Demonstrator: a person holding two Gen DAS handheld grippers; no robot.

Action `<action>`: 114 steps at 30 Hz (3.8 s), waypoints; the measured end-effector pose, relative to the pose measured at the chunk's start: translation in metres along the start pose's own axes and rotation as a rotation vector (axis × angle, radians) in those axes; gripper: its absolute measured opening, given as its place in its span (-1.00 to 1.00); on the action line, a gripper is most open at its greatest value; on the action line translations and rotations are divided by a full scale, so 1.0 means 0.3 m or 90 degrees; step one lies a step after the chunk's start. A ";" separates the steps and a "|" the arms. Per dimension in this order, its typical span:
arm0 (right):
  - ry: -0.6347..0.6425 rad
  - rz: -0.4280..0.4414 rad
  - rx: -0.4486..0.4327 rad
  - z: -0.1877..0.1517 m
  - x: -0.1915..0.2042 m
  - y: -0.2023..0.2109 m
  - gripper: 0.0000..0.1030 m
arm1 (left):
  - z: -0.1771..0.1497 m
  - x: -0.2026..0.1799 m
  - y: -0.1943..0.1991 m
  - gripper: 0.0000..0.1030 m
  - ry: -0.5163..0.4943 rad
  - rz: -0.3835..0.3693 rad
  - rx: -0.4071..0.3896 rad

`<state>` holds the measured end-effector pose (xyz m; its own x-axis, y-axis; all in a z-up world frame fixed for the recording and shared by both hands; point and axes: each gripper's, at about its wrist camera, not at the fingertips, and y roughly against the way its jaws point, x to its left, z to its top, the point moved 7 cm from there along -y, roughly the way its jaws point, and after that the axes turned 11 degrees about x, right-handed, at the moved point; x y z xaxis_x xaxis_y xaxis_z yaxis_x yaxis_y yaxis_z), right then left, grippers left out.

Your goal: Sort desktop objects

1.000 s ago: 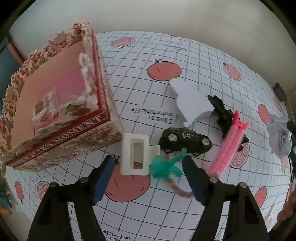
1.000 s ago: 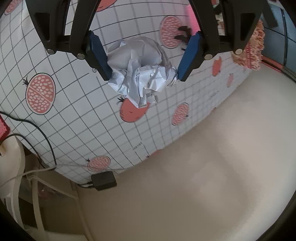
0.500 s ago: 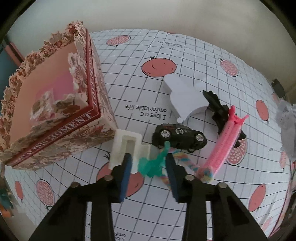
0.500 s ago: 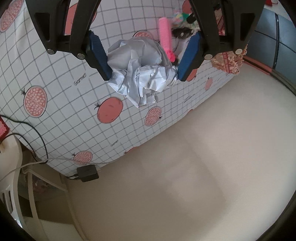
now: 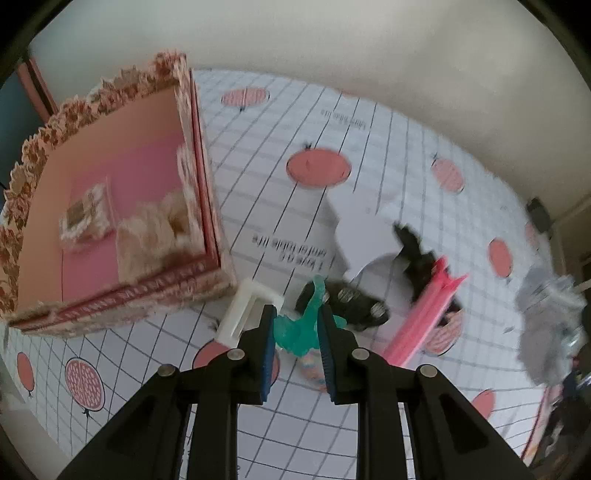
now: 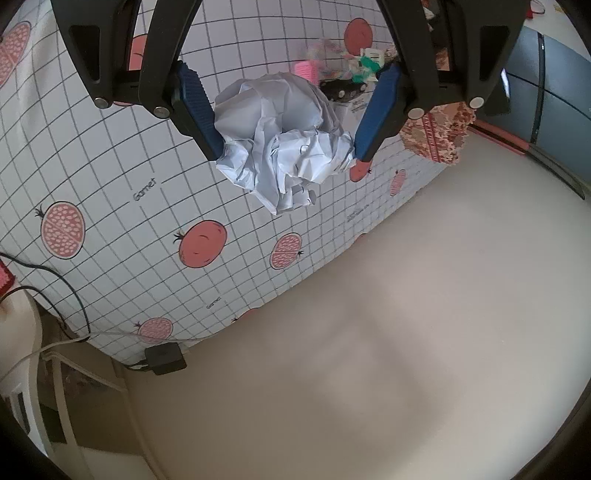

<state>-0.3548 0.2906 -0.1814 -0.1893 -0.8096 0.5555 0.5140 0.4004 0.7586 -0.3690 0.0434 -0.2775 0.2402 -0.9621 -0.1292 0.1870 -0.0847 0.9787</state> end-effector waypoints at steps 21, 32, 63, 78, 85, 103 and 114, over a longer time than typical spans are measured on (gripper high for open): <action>0.106 0.017 -0.071 0.000 0.167 0.057 0.48 | 0.079 -0.014 0.213 -0.77 0.004 -0.175 -0.126; 0.183 0.050 -0.096 -0.059 0.369 0.053 0.48 | 0.102 0.158 0.372 -0.77 0.034 -0.228 -0.227; 0.348 0.082 -0.010 -0.353 0.800 -0.211 0.48 | 0.098 0.727 0.348 -0.77 0.223 -0.227 -0.266; 0.385 0.080 0.011 -0.432 0.875 -0.271 0.48 | 0.087 0.818 0.332 -0.77 0.257 -0.228 -0.267; 0.382 0.073 0.034 -0.449 0.864 -0.321 0.48 | 0.088 0.821 0.279 -0.77 0.263 -0.218 -0.235; 0.386 0.055 0.059 -0.456 0.847 -0.374 0.66 | 0.085 0.798 0.199 -0.67 0.260 -0.191 -0.176; 0.399 0.037 0.059 -0.458 0.849 -0.377 0.80 | 0.084 0.792 0.198 -0.32 0.259 -0.181 -0.172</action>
<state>-0.3462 -0.0199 -0.1723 0.3772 -0.8715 0.3134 0.4287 0.4643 0.7750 -0.3249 -0.1968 -0.2460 0.4821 -0.7295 -0.4852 0.5221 -0.2056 0.8277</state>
